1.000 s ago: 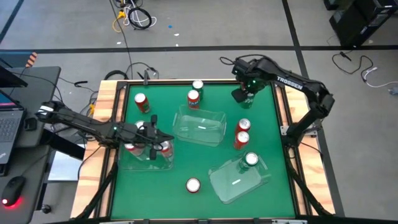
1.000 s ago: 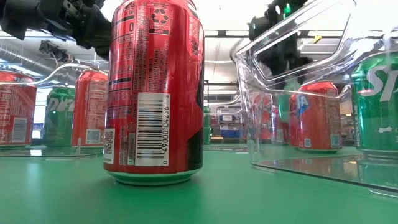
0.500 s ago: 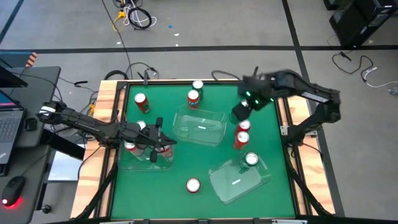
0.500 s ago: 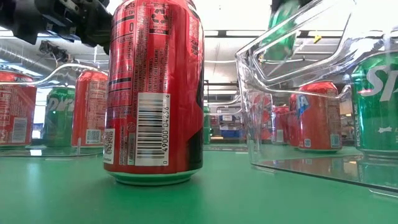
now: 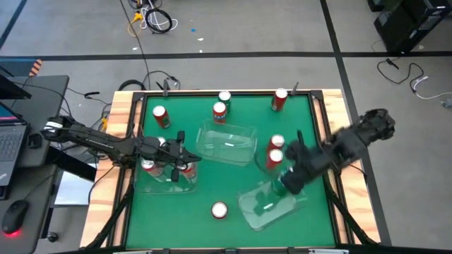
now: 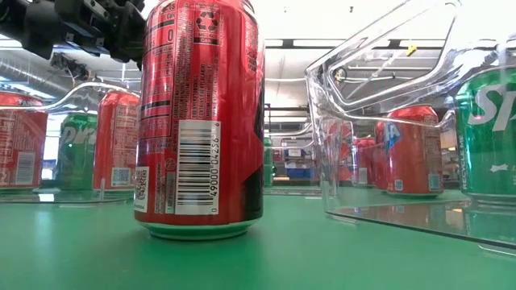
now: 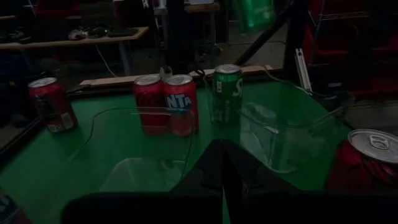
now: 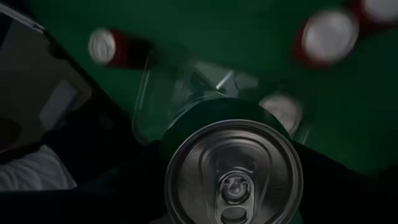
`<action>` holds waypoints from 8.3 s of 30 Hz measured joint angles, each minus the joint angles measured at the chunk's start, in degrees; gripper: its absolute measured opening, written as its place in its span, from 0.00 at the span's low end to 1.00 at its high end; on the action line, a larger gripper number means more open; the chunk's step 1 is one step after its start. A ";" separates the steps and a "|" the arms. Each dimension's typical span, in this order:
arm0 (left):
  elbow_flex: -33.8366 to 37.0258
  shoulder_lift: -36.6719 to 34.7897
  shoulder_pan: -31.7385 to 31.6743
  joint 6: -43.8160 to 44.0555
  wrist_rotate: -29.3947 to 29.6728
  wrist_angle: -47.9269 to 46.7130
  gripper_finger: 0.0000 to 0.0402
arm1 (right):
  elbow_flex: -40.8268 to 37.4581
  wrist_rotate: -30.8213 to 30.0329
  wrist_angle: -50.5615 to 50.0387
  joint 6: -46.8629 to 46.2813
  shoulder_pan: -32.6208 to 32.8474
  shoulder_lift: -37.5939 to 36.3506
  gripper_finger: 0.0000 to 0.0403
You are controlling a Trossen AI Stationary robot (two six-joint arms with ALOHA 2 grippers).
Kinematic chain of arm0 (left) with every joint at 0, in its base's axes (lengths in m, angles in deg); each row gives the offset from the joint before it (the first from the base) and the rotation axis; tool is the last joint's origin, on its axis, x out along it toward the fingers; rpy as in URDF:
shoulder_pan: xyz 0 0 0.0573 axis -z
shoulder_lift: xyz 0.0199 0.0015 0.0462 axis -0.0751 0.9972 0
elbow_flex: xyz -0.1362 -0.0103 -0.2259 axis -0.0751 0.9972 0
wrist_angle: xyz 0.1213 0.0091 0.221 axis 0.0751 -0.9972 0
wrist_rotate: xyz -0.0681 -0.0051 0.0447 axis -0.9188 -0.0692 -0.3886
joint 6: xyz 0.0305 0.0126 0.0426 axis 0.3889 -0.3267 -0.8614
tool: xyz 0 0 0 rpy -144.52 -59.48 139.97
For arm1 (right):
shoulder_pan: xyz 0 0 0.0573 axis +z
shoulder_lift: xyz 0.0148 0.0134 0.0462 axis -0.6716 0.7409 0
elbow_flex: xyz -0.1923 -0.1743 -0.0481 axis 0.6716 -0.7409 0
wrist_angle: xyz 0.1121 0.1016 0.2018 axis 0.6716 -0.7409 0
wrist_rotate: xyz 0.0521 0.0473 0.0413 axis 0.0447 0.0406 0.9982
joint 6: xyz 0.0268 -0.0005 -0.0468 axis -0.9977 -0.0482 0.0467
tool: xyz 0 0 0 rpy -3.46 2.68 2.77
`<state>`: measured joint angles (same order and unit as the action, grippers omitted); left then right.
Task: Sort soda cans
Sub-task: Put the top right green soda can into the bottom right transparent bin, then put the red black soda can into the top transparent bin
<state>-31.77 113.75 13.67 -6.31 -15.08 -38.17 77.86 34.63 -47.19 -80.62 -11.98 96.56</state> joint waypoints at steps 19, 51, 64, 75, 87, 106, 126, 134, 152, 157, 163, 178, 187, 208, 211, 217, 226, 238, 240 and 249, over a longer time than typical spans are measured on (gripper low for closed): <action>0.00 -0.02 0.00 0.39 -0.02 -0.07 0.00 | -0.02 -2.32 0.09 -14.16 11.60 16.08 0.72; 0.00 -0.02 -0.01 0.46 0.02 -0.20 0.00 | -15.96 2.53 0.21 -19.34 12.37 16.43 0.72; 0.00 -0.04 -0.02 0.46 0.02 -0.22 0.00 | -21.39 2.44 2.64 -23.14 12.37 16.39 0.72; 0.00 -0.04 0.00 0.46 0.04 -0.61 0.00 | -26.29 2.72 5.76 -22.70 12.35 16.37 0.72; 0.00 -0.04 -0.02 0.48 0.04 -0.63 0.00 | -27.31 7.16 4.71 -20.37 11.72 16.32 0.86; 0.00 -0.04 0.00 0.48 0.04 -0.83 0.00 | -21.66 7.30 -0.02 -12.85 8.40 16.09 0.87; -0.01 -0.04 0.00 0.79 0.06 -1.32 0.00 | -17.51 7.68 0.06 -7.61 8.22 15.95 0.53; 0.00 -0.04 0.00 0.61 0.07 -1.31 0.00 | -10.70 1.26 0.00 -2.72 8.24 15.89 0.31; 0.00 -0.04 0.00 2.24 4.23 -2.98 0.00 | -9.70 -34.26 24.50 41.73 -4.29 15.95 0.16; 0.00 -0.04 0.00 2.32 4.26 -3.28 0.00 | -9.70 -30.38 30.32 48.50 -9.85 15.95 0.15; 0.00 -0.04 0.00 2.35 4.28 -3.28 0.00 | -9.70 -23.09 29.68 50.65 -19.65 15.95 0.16; 0.00 -0.04 0.00 2.43 4.28 -5.03 0.00 | -9.72 5.89 41.06 60.47 -23.39 15.98 0.52; 0.00 -0.04 0.00 2.61 4.28 -4.39 0.00 | -9.75 -2.04 54.40 59.59 -10.87 16.14 0.78; -0.02 -0.02 0.02 5.38 4.33 -3.97 0.00 | -0.85 1.61 53.84 55.11 -5.11 35.12 0.85; -0.02 -0.04 0.02 5.40 4.33 -3.60 0.00 | -0.11 1.51 50.46 55.51 -5.08 37.00 0.85; -0.02 -0.04 0.04 6.39 4.33 -3.26 0.00 | -0.13 1.17 49.07 57.03 -5.16 38.62 0.81; -0.02 -0.04 0.07 6.56 4.33 -3.15 0.00 | 3.04 -3.39 42.62 55.84 -6.60 36.74 0.71; -0.02 -0.04 0.07 4.66 4.33 -4.11 0.00 | 7.23 -12.66 34.12 59.70 -21.06 28.81 0.71; -0.02 -0.04 0.07 4.00 4.35 -4.91 0.00 | 7.20 -12.61 34.57 61.37 -24.71 28.94 0.71; 0.00 -0.58 0.07 1.86 4.46 -6.94 0.00 | 2.31 -6.83 43.09 66.01 -37.32 30.18 0.71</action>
<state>-31.77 113.18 13.74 -4.44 -10.61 -45.11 80.17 27.81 -4.10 -14.60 -49.30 126.74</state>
